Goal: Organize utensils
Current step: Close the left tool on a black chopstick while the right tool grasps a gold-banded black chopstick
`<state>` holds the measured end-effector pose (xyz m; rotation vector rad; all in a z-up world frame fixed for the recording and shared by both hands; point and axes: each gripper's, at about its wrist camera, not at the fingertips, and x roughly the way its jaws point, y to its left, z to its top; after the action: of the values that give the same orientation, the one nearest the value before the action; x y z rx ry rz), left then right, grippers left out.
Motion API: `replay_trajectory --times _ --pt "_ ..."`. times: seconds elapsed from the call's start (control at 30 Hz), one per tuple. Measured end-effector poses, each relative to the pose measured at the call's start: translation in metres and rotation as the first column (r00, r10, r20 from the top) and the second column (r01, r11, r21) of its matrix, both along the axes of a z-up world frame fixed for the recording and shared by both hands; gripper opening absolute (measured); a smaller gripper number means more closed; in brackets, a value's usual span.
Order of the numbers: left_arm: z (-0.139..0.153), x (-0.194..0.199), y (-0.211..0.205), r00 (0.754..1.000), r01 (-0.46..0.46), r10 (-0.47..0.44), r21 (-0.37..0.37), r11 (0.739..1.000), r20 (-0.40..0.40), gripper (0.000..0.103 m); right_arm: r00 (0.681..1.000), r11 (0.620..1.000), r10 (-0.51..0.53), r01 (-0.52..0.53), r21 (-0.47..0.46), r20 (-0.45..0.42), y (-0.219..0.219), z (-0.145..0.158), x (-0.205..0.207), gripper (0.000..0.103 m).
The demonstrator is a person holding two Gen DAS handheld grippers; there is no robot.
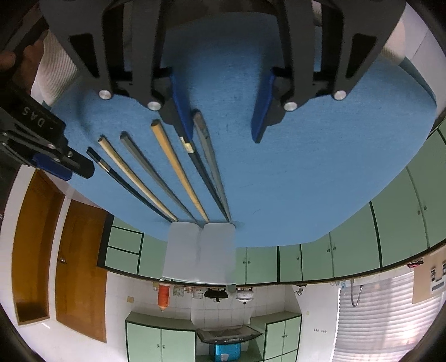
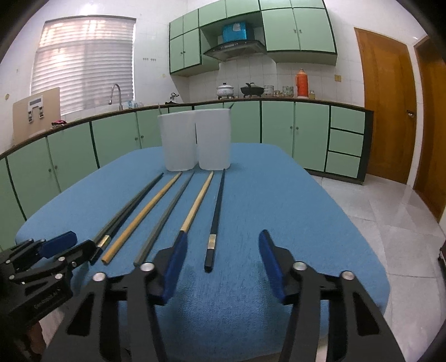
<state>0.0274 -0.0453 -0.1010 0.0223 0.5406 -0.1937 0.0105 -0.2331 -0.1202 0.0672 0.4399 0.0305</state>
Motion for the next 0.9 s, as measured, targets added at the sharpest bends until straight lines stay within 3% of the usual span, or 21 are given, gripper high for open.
replay_trajectory --times 0.17,0.37,0.63,0.73,0.8,0.9 --pt "-0.001 -0.001 -0.005 1.000 0.004 -0.004 -0.002 1.000 0.006 0.032 1.000 1.000 0.013 -0.013 0.004 -0.020 0.002 -0.007 0.004 0.035" --pt "-0.002 -0.001 -0.006 1.000 0.000 0.000 -0.007 1.000 0.011 0.030 0.999 1.000 0.016 -0.017 -0.022 -0.027 0.008 -0.015 0.004 0.026" --pt "-0.004 -0.002 -0.008 1.000 -0.004 0.004 -0.012 1.000 0.026 0.028 1.000 0.998 -0.015 0.017 -0.059 0.022 0.017 -0.023 -0.004 0.023" --pt "-0.005 -0.003 -0.007 1.000 -0.008 0.008 -0.018 1.000 0.030 0.026 0.999 0.998 -0.013 0.015 -0.060 0.034 0.018 -0.024 -0.005 0.015" --pt "-0.005 -0.004 -0.006 1.000 0.001 0.000 -0.024 1.000 0.027 0.014 0.999 0.998 -0.005 0.008 -0.065 0.036 0.020 -0.024 -0.005 0.007" --pt "-0.004 -0.004 -0.006 1.000 0.011 -0.010 -0.023 1.000 0.025 0.009 1.000 0.998 -0.002 0.004 -0.057 0.030 0.018 -0.023 -0.005 0.007"
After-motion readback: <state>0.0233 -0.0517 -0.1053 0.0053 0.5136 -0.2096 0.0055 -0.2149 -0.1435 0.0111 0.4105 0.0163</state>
